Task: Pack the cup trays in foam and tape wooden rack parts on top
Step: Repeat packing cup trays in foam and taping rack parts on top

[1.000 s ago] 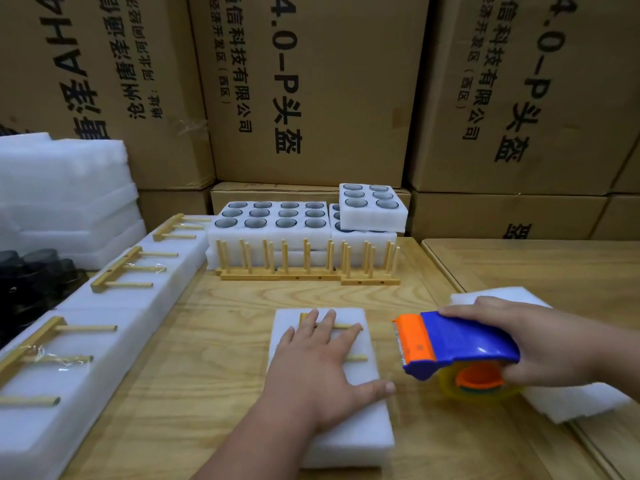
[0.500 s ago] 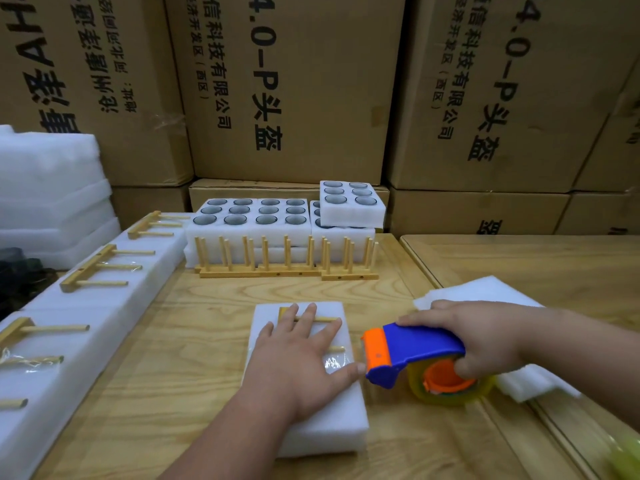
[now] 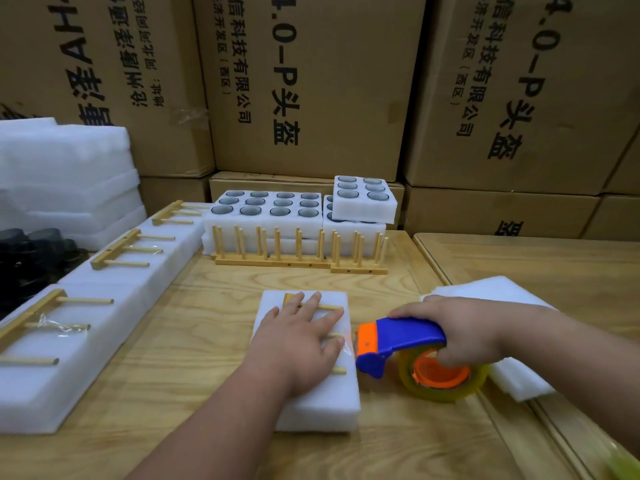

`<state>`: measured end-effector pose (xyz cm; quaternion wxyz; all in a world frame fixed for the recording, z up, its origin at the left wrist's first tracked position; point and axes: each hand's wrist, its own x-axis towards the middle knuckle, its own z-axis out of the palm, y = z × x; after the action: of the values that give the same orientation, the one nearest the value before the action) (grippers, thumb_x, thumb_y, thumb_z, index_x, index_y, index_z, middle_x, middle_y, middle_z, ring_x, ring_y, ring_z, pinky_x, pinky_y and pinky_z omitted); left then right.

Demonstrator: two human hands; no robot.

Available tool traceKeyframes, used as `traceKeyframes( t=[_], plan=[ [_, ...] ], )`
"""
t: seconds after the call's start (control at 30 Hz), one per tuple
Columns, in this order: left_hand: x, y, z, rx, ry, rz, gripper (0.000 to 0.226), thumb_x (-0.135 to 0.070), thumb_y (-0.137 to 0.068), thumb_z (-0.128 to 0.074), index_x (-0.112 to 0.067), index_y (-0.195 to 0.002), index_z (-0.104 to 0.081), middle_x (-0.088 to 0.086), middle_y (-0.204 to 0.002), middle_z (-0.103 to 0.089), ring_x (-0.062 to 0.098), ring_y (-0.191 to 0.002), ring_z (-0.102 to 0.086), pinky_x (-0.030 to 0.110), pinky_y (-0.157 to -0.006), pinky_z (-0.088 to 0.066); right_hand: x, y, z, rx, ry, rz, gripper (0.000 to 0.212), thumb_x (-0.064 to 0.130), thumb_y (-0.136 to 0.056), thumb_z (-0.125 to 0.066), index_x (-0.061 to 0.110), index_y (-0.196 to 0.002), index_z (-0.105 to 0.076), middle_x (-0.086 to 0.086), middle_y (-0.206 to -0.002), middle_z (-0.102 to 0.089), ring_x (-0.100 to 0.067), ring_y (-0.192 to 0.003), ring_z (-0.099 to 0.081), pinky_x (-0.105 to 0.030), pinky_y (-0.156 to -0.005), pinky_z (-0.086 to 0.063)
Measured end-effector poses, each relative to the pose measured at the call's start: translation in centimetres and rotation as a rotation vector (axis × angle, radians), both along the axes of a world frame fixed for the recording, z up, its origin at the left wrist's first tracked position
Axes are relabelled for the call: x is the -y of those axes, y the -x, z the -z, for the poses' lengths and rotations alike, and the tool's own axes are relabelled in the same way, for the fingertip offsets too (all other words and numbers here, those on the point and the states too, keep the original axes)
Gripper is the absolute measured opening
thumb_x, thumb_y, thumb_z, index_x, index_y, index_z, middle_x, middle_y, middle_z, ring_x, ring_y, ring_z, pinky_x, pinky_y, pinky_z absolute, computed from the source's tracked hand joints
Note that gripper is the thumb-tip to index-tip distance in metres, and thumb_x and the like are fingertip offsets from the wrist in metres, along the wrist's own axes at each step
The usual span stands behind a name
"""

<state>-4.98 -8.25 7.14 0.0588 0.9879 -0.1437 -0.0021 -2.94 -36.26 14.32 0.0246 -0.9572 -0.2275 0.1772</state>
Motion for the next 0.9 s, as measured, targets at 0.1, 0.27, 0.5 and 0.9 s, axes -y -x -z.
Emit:
traceKeyframes(
  t=[0.1, 0.27, 0.5, 0.9],
  plan=[
    [-0.1, -0.2, 0.3, 0.022, 0.011, -0.005, 0.058, -0.063, -0.099, -0.021, -0.055, -0.155, -0.008, -0.011, -0.17, 0.005, 0.013, -0.156, 0.01, 0.046, -0.126, -0.006, 0.5, 0.0, 0.7, 0.035, -0.013, -0.001, 0.086, 0.042, -0.072, -0.062, 0.073, -0.137, -0.015, 0.023, -0.107, -0.042, -0.003, -0.089, -0.053, -0.022, -0.068, -0.041],
    [-0.1, -0.1, 0.6, 0.038, 0.026, -0.009, 0.061, -0.065, -0.095, -0.016, -0.056, -0.155, -0.007, -0.012, -0.17, 0.004, 0.012, -0.156, 0.009, 0.043, -0.126, -0.006, 0.7, 0.1, 1.4, 0.077, -0.047, 0.004, 0.086, 0.04, -0.073, -0.062, 0.072, -0.138, -0.015, 0.021, -0.107, -0.041, -0.006, -0.087, -0.054, -0.022, -0.067, -0.043],
    [-0.1, 0.2, 0.1, 0.035, 0.014, 0.007, 0.057, -0.062, -0.102, -0.02, -0.054, -0.156, -0.007, -0.01, -0.17, 0.007, 0.012, -0.156, 0.011, 0.04, -0.126, -0.003, 0.7, 0.7, 1.8, 0.073, -0.101, 0.065, 0.088, 0.039, -0.07, -0.062, 0.07, -0.139, -0.017, 0.02, -0.111, -0.042, -0.006, -0.09, -0.053, -0.024, -0.073, -0.048],
    [-0.1, 0.3, 0.0, 0.046, 0.002, 0.032, 0.058, -0.061, -0.101, -0.018, -0.051, -0.158, -0.009, -0.006, -0.171, 0.005, 0.017, -0.157, 0.007, 0.042, -0.126, -0.005, 0.2, 1.3, 1.9, 0.079, -0.128, 0.169, 0.085, 0.038, -0.068, -0.062, 0.076, -0.132, -0.019, 0.017, -0.103, -0.041, -0.008, -0.085, -0.053, -0.025, -0.066, -0.042]
  ],
)
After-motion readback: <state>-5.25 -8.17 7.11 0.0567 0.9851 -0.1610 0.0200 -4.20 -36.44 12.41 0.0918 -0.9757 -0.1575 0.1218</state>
